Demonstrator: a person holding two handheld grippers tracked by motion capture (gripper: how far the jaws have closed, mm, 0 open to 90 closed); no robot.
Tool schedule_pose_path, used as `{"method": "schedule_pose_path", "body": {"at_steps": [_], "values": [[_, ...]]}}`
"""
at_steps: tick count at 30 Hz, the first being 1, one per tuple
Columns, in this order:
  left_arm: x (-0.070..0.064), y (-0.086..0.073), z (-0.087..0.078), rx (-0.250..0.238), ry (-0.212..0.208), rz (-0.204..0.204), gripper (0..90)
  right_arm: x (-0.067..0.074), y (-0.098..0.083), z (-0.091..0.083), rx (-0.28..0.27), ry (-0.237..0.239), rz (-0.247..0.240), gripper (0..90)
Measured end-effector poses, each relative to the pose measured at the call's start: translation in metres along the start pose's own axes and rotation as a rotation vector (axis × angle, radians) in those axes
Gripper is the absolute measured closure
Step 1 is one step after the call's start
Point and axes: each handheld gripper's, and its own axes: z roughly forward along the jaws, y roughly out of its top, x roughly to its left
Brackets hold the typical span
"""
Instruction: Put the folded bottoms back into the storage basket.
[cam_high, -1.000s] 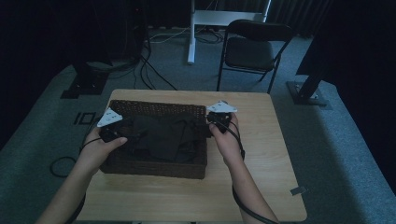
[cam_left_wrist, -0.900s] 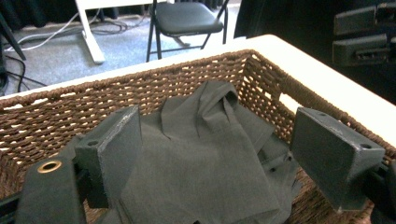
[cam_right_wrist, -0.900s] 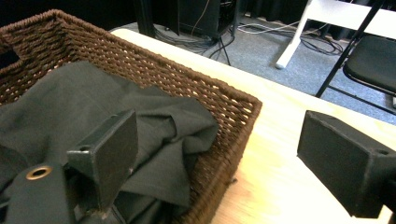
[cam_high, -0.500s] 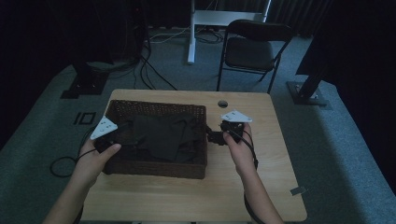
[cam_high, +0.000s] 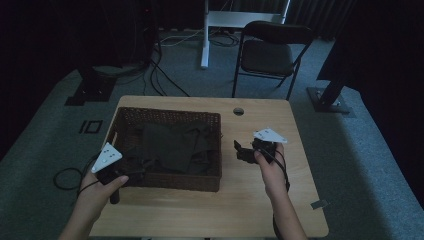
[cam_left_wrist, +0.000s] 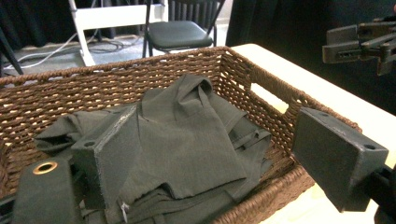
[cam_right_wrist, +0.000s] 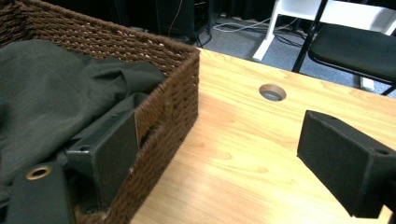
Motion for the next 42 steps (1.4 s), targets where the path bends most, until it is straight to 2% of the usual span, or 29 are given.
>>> {"method": "schedule_pose_path", "body": {"at_steps": [2,6,7,9,16,18,20,25,27,32,35,36,37,40,41,42], "values": [[-0.002,-0.004,-0.002,-0.006,0.002,0.005,16.6,-0.004,-0.005,-0.003,-0.001,-0.005,0.008,12.1],[-0.009,-0.013,-0.005,-0.013,-0.011,-0.01,16.5,-0.01,-0.016,-0.007,0.003,-0.014,0.02,12.1],[-0.011,-0.02,-0.005,0.004,-0.008,0.011,16.5,-0.011,-0.02,-0.008,0.007,-0.017,0.025,12.1],[-0.012,-0.026,-0.006,0.005,0.009,0.015,16.5,-0.014,-0.026,-0.009,0.016,-0.018,0.027,12.1],[-0.013,-0.044,-0.012,0.013,0.021,-0.007,16.5,-0.024,-0.045,-0.009,0.045,-0.031,0.038,12.1],[-0.013,-0.051,-0.013,0.017,0.037,-0.009,16.6,-0.026,-0.05,-0.01,0.051,-0.04,0.037,12.1],[-0.011,-0.061,-0.013,0.027,0.047,-0.034,16.5,-0.029,-0.058,-0.01,0.059,-0.042,0.034,12.1],[-0.009,-0.078,-0.014,0.043,0.057,-0.062,16.6,-0.033,-0.072,-0.011,0.066,-0.044,0.044,12.1],[-0.008,-0.089,-0.015,0.052,0.072,-0.088,16.6,-0.036,-0.077,-0.011,0.073,-0.053,0.043,12.1],[-0.006,-0.103,-0.017,0.076,0.078,-0.112,16.5,-0.041,-0.088,-0.012,0.097,-0.066,0.035,12.1],[-0.002,-0.118,-0.016,0.095,0.104,-0.157,16.5,-0.046,-0.097,-0.014,0.109,-0.079,0.042,12.1],[-0.002,-0.118,-0.016,0.095,0.104,-0.157,16.6,-0.046,-0.097,-0.014,0.109,-0.079,0.042,12.1],[0.0,-0.125,-0.015,0.111,0.113,-0.172,16.5,-0.049,-0.102,-0.015,0.111,-0.085,0.057,12.1],[0.002,-0.129,-0.015,0.117,0.125,-0.175,16.6,-0.05,-0.106,-0.015,0.121,-0.093,0.054,12.1],[0.005,-0.134,-0.015,0.125,0.155,-0.189,16.6,-0.052,-0.11,-0.015,0.125,-0.1,0.053,12.2],[0.005,-0.134,-0.015,0.125,0.155,-0.189,16.6,-0.052,-0.11,-0.015,0.125,-0.1,0.053,12.2]]}}
